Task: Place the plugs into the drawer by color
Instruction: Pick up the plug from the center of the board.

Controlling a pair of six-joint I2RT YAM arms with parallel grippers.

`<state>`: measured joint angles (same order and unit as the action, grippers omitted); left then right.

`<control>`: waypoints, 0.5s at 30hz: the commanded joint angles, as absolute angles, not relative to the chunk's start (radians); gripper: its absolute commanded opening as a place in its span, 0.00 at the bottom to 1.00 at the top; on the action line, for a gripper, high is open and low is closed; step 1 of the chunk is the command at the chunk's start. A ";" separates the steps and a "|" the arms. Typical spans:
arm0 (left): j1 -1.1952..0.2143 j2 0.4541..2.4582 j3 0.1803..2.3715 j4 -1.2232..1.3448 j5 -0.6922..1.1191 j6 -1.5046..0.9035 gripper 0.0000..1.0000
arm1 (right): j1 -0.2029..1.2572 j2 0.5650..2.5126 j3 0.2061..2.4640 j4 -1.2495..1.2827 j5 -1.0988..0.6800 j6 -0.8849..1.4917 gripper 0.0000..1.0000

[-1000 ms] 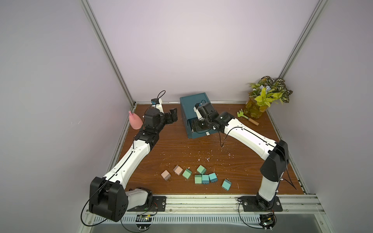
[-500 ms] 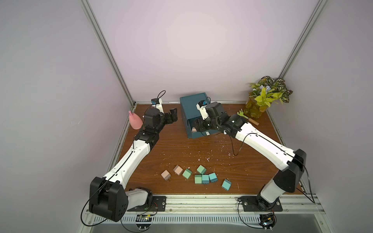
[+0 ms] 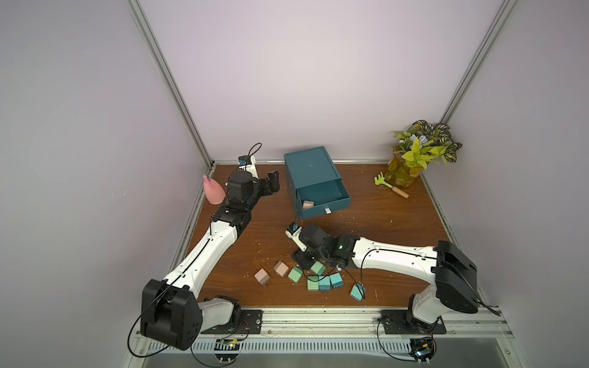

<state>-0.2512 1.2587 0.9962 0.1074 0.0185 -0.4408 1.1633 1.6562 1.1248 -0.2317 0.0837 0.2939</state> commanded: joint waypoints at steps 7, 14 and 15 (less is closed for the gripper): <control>-0.245 1.258 0.998 0.103 -0.007 -0.423 0.92 | 1.195 1.785 1.127 -0.049 -0.003 0.271 0.62; -0.247 1.259 0.998 0.102 -0.005 -0.420 0.92 | 1.222 1.878 1.197 -0.070 0.023 0.259 0.67; -0.246 1.259 0.997 0.102 -0.005 -0.422 0.92 | 1.224 1.894 1.211 -0.077 0.026 0.256 0.67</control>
